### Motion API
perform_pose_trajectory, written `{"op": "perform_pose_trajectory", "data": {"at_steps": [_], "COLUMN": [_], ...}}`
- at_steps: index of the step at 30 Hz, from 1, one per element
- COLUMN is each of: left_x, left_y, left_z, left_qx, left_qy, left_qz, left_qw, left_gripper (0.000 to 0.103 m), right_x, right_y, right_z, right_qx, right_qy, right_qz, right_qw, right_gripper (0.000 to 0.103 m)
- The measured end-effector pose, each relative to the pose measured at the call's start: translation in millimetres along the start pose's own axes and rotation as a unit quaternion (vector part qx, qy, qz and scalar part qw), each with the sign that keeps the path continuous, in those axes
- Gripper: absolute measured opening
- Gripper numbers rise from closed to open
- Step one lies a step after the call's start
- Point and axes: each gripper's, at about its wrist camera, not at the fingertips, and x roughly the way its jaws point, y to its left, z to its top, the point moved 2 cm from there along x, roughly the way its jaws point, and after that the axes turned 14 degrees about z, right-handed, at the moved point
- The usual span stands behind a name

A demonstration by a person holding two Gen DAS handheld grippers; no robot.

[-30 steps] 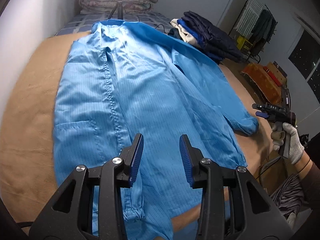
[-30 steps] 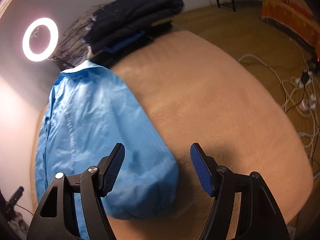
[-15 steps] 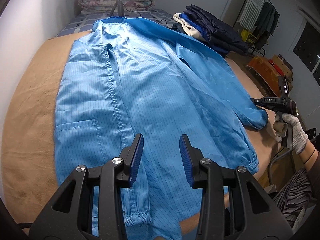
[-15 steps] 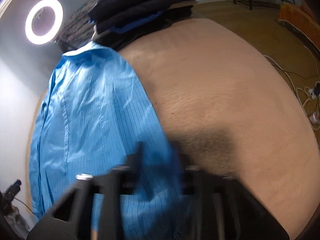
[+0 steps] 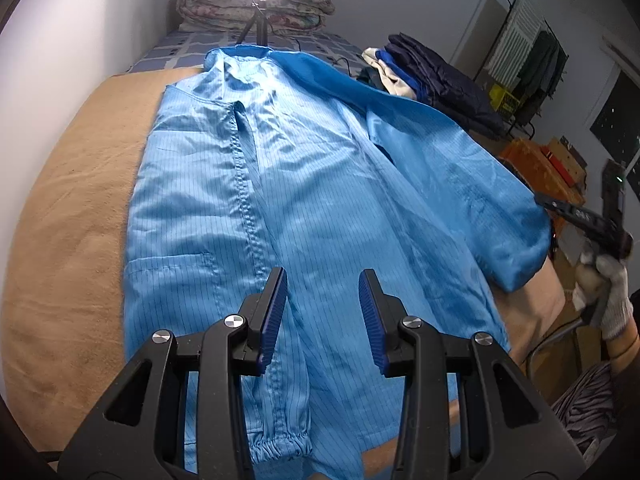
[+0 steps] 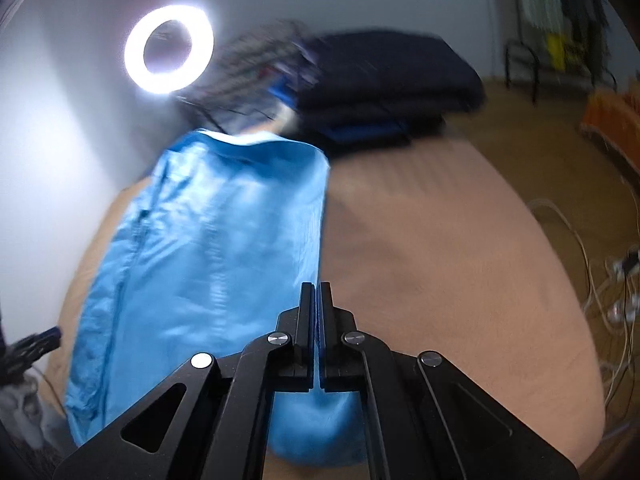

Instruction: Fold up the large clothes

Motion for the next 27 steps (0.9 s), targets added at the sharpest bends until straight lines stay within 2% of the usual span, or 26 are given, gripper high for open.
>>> {"op": "perform_pose_trajectory", "data": {"at_steps": [4,8,11,14,16,18,19,20,27], "left_x": [-5,-8,-11,-16,-18,-16,-14,-12,-4], "left_y": [8,15,18,21,22,25,26,26,19], "left_z": [7,10,10,8,7,5,5,4,8], "left_qx": [-0.027,-0.050,-0.055,-0.056,-0.052,-0.051,-0.053,-0.055,-0.053], "left_qy": [-0.006,-0.009,-0.010,-0.015,-0.018,-0.014,-0.011,-0.008,-0.002], "left_qz": [-0.008,-0.014,-0.010,-0.011,-0.005,-0.001,-0.001,-0.002,-0.006], "left_qw": [0.9996,0.9986,0.9984,0.9982,0.9985,0.9986,0.9986,0.9984,0.9986], "left_gripper": [0.037,0.037,0.037,0.037,0.037,0.037,0.037,0.037,0.037], "right_x": [-1,6,13,20,21,20,21,23,41], "right_y": [53,104,126,109,82,60,45,34,-55], "right_z": [0,-12,-20,-13,-10,-8,-7,-7,-6], "right_qx": [-0.071,-0.135,-0.175,-0.156,-0.123,-0.085,-0.064,-0.050,0.052], "right_qy": [0.001,0.016,0.024,0.036,0.034,0.034,0.035,0.037,0.053], "right_qz": [0.022,0.051,0.055,0.058,0.044,0.046,0.052,0.056,0.022], "right_qw": [0.997,0.989,0.983,0.985,0.991,0.995,0.996,0.997,0.997], "right_gripper": [0.000,0.000,0.000,0.000,0.006,0.022,0.039,0.051,0.052]}}
